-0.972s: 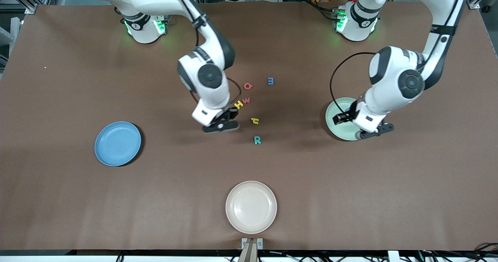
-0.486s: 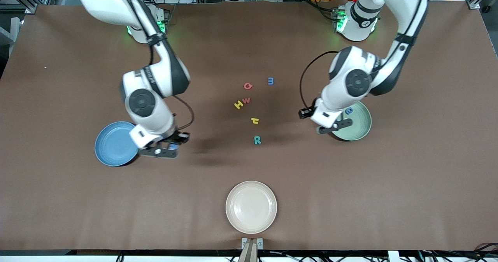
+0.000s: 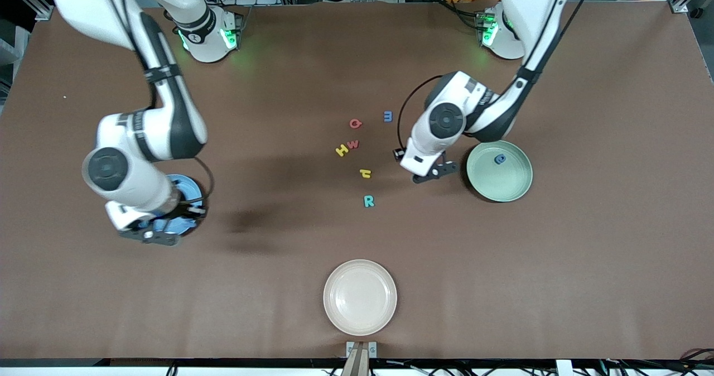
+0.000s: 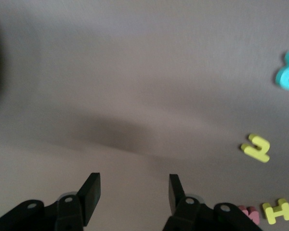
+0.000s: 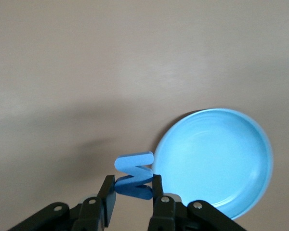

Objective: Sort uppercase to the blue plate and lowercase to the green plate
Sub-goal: 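Carry the W to the blue plate while the left gripper returns to letters, then lower the W onto the blue plate and open the right gripper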

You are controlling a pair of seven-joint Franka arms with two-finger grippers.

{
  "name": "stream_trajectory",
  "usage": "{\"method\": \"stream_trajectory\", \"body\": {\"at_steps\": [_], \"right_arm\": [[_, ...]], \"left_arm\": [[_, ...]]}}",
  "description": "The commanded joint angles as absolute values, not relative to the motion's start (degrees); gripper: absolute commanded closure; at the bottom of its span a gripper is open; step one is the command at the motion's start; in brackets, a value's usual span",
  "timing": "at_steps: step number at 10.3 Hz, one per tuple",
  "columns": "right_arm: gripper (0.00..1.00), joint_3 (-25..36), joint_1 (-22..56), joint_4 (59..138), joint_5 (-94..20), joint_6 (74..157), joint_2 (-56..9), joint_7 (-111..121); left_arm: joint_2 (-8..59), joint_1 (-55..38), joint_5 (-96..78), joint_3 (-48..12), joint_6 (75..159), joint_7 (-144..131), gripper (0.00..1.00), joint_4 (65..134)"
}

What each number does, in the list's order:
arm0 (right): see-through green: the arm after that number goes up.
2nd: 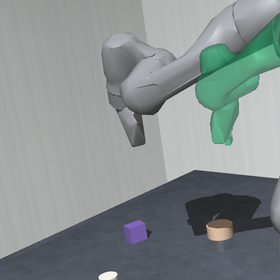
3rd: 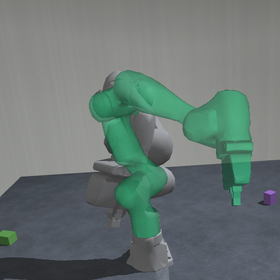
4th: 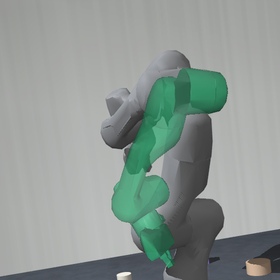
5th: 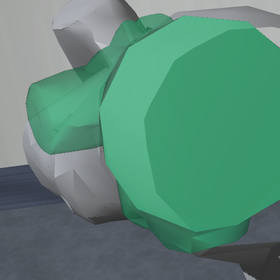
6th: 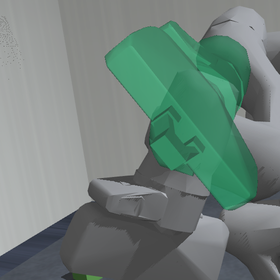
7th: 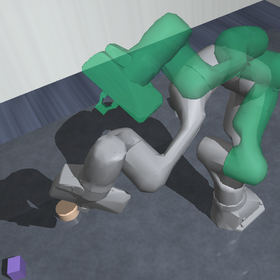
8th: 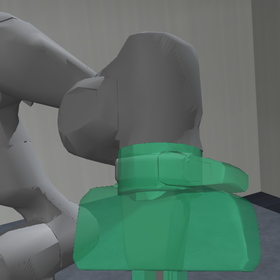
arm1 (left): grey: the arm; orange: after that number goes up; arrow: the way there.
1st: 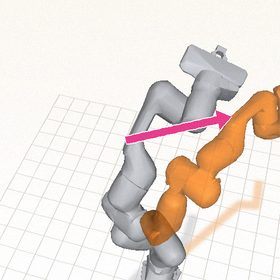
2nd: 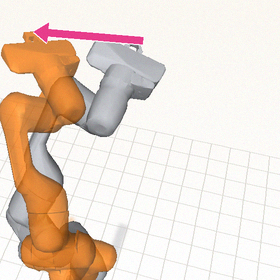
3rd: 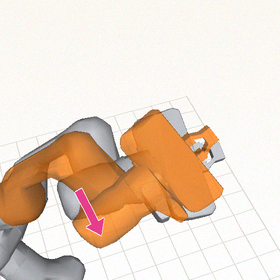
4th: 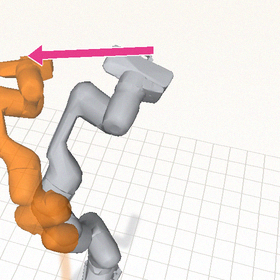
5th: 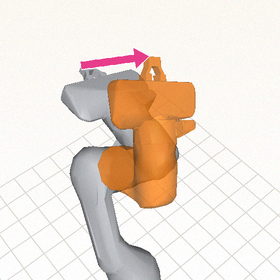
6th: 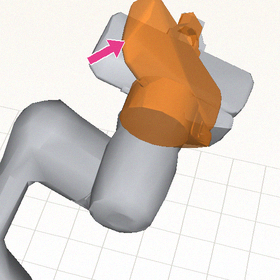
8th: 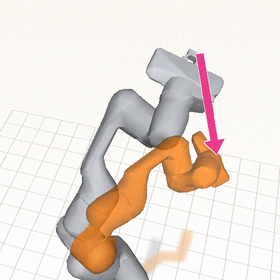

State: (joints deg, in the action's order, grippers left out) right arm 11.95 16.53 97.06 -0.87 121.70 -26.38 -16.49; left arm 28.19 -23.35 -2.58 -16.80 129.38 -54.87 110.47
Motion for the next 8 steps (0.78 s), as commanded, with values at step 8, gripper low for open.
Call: {"method": "stream_trajectory", "body": {"at_steps": [8], "right_arm": [[1.00,10.8,5.4,108.9,-1.1,129.1,-27.3,-7.5]], "left_arm": [[29.6,-33.3,-1.1,-16.0,124.1,-64.5,0.35,113.8]]}}
